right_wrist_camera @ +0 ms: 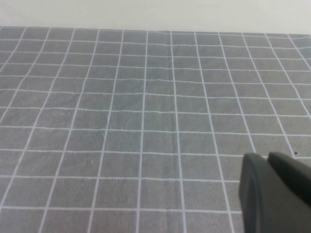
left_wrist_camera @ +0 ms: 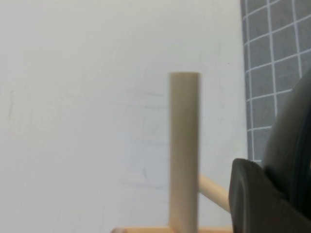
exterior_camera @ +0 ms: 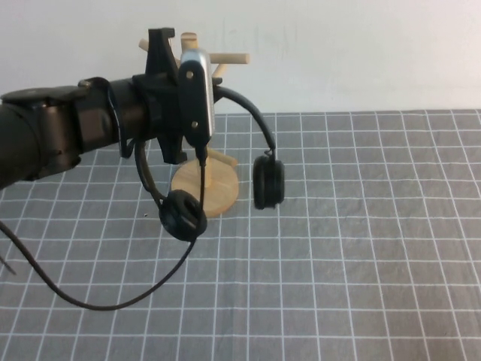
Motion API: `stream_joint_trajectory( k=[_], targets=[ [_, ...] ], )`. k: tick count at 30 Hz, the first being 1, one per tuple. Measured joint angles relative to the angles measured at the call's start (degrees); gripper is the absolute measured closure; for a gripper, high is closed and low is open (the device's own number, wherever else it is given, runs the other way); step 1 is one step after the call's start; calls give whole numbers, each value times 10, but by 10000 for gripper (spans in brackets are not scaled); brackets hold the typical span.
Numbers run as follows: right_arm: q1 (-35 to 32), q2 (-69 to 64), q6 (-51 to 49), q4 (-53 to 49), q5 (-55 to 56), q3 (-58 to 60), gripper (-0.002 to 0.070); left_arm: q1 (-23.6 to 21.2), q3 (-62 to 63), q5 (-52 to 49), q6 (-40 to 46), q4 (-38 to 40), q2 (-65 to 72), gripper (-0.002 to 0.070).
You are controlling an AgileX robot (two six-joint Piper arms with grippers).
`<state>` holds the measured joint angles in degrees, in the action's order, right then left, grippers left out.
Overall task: Take out the headphones from the headphone stand
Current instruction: Pick up the headphones from the headphone stand, then place the headphones on the table
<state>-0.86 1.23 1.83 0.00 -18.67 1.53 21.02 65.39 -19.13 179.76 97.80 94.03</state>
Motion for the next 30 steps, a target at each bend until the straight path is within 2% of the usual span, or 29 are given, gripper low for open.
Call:
stream_joint_trajectory(
  k=[8,12,16,21,24,30],
  targets=[
    [0,0,0,4,0,0,685,66,-15,114,-150,0,-67,608],
    [0,0,0,4,0,0,685,129,-17,194,-253,6,-108,608],
    [0,0,0,4,0,0,685,197,-17,324,-348,15,-135,608],
    [0,0,0,0,0,0,685,295,-17,490,-433,27,-144,608],
    [0,0,0,4,0,0,685,340,-17,533,-485,27,-144,608],
    [0,0,0,4,0,0,685,360,-17,544,-575,27,-125,608]
  ],
)
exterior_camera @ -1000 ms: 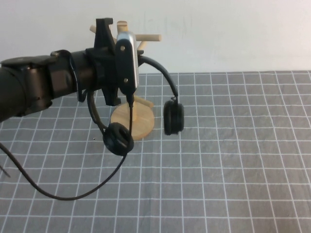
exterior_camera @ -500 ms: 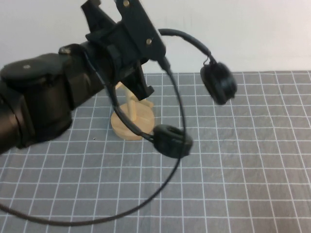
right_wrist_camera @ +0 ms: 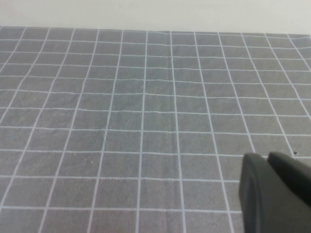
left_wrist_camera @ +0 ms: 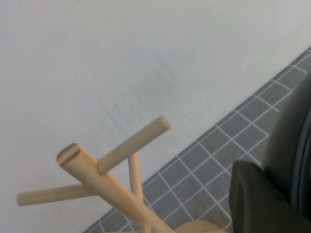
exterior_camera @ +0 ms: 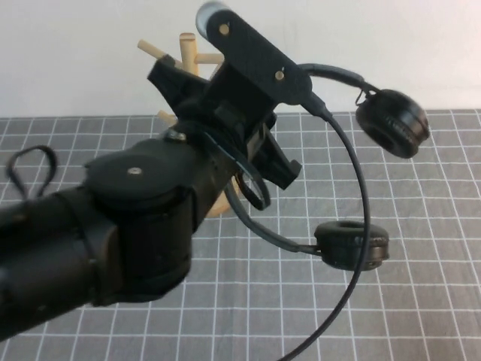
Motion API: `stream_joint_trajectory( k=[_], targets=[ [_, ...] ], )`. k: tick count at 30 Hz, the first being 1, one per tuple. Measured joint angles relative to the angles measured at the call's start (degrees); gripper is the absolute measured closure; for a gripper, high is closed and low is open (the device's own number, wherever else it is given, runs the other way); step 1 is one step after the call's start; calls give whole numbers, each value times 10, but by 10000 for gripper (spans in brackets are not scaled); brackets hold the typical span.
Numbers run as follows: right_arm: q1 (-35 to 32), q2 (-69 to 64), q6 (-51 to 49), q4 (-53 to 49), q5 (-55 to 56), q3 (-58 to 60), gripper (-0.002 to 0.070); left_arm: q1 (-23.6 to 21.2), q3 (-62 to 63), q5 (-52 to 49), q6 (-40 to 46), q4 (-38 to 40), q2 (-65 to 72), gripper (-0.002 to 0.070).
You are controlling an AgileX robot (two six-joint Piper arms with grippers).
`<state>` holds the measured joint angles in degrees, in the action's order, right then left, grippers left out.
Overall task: Take out the headphones from the headphone stand
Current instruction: Place the headphones on the table
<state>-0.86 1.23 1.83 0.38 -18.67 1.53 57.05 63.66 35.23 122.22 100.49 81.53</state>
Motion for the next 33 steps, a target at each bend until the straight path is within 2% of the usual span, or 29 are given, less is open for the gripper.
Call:
stream_joint_trajectory(
  k=[10,22,33],
  targets=[
    [0,0,0,-4,0,0,685,-4,0,-28,-57,0,86,608],
    [0,0,0,-4,0,0,685,-122,0,-203,-152,0,143,608],
    [0,0,0,-4,0,0,685,-149,0,-268,-160,-3,225,608]
  ],
)
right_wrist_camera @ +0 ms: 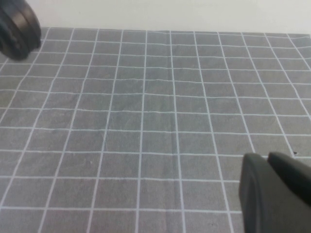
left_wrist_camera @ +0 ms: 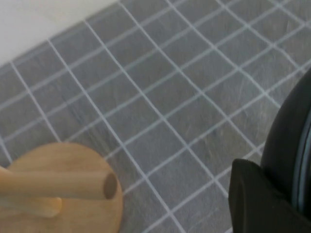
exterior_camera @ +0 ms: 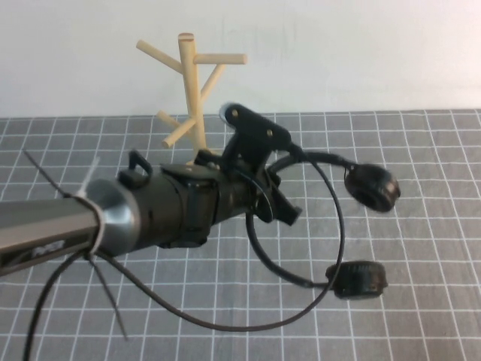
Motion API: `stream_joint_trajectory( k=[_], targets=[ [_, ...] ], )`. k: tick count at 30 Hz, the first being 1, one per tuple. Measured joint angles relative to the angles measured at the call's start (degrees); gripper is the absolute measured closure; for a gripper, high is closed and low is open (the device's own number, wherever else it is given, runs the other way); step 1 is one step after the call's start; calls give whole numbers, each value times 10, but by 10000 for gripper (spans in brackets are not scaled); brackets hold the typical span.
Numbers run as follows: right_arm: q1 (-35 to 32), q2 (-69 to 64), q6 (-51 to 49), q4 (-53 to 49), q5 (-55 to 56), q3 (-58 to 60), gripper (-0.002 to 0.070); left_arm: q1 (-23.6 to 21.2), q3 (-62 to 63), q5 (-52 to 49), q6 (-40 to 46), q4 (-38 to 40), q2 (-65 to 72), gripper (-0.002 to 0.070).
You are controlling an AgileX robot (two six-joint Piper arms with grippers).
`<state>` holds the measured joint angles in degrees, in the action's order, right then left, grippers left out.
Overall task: Take out the headphones from the headphone stand
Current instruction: Place the headphones on the table
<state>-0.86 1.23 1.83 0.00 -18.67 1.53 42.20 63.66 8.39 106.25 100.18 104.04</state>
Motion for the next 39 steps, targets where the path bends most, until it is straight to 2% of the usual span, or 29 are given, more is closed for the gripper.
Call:
stream_joint_trajectory(
  k=[15,25,27,32,34,39],
  targets=[
    [0,0,0,4,0,0,685,-28,0,-1,4,-3,97,608],
    [0,0,0,4,0,0,685,-31,0,-12,8,-3,121,599],
    [0,0,0,4,0,0,685,-31,0,-13,9,-3,122,558],
    [0,0,0,4,0,0,685,-32,0,0,1,-3,122,376],
    [0,0,0,4,0,0,685,-32,0,15,-9,-3,118,326],
    [0,0,0,4,0,0,685,-29,0,37,-26,-2,60,292]
  ],
)
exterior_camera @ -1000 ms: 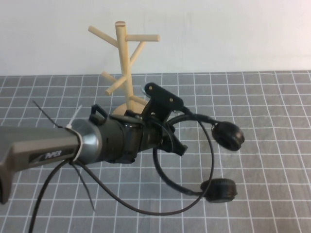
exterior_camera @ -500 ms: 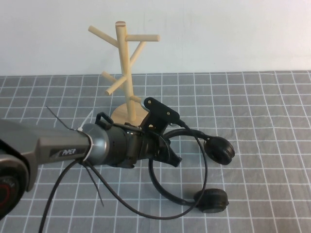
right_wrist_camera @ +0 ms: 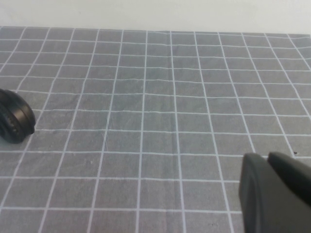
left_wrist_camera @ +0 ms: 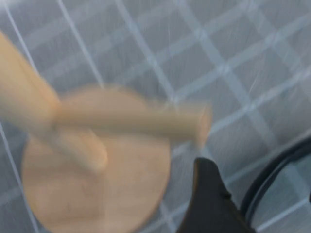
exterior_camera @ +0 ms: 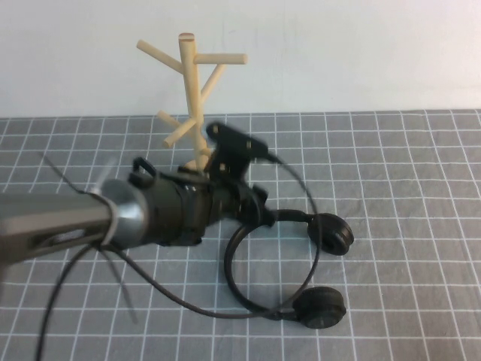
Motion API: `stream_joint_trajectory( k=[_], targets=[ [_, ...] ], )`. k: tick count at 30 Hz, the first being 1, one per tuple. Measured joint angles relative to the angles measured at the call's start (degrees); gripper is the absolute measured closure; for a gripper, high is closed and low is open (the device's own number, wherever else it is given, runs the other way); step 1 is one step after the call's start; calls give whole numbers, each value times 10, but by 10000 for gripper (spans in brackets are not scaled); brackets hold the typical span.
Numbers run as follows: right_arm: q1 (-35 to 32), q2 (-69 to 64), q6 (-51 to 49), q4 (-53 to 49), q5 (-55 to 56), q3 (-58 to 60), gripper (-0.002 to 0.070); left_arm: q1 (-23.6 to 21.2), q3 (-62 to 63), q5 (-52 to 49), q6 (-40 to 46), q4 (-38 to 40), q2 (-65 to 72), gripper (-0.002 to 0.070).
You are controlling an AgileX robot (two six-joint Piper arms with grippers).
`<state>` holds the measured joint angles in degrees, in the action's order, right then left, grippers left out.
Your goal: Take out the headphones from the headphone stand
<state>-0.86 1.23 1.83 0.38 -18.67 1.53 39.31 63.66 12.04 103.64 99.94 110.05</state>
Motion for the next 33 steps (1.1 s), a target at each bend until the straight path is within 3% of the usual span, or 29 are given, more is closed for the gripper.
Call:
stream_joint_trajectory(
  k=[3,8,11,23,33],
  targets=[
    [0,0,0,-4,0,0,685,14,0,0,-6,0,-64,338],
    [0,0,0,0,0,0,685,59,0,26,-9,0,-192,571],
    [0,0,0,0,0,0,685,88,-4,61,-7,1,-256,649],
    [0,0,1,-4,0,0,685,114,-200,113,-17,6,-504,676],
    [0,0,0,-4,0,0,685,114,-222,153,-45,6,-560,678]
  ],
)
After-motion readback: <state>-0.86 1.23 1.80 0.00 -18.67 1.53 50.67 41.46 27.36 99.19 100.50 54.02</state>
